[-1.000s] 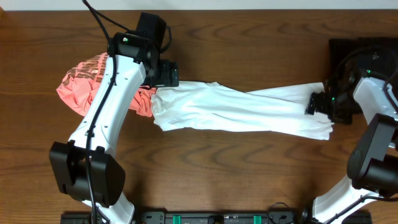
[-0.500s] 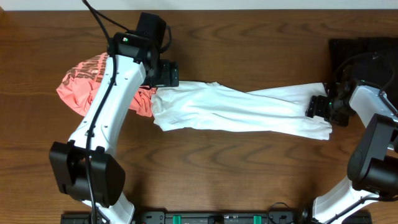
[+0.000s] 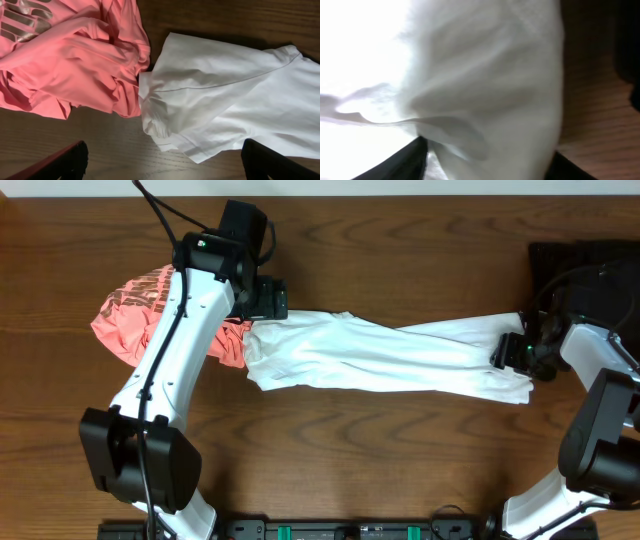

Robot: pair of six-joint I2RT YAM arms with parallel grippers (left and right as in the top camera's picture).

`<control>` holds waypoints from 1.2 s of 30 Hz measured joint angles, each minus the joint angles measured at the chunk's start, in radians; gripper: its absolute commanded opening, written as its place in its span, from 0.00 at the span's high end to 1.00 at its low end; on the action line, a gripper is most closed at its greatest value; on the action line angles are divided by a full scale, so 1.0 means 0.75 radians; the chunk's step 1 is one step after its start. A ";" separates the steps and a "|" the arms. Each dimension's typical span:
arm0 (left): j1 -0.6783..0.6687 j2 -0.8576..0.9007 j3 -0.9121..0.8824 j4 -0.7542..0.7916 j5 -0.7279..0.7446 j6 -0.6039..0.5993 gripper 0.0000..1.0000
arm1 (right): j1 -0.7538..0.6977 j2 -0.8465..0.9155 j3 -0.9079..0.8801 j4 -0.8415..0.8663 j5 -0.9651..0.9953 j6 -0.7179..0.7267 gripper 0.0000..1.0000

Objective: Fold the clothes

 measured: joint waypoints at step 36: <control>0.000 0.000 0.000 -0.034 0.020 -0.001 0.02 | -0.159 0.005 0.453 -0.548 -0.190 -0.112 0.99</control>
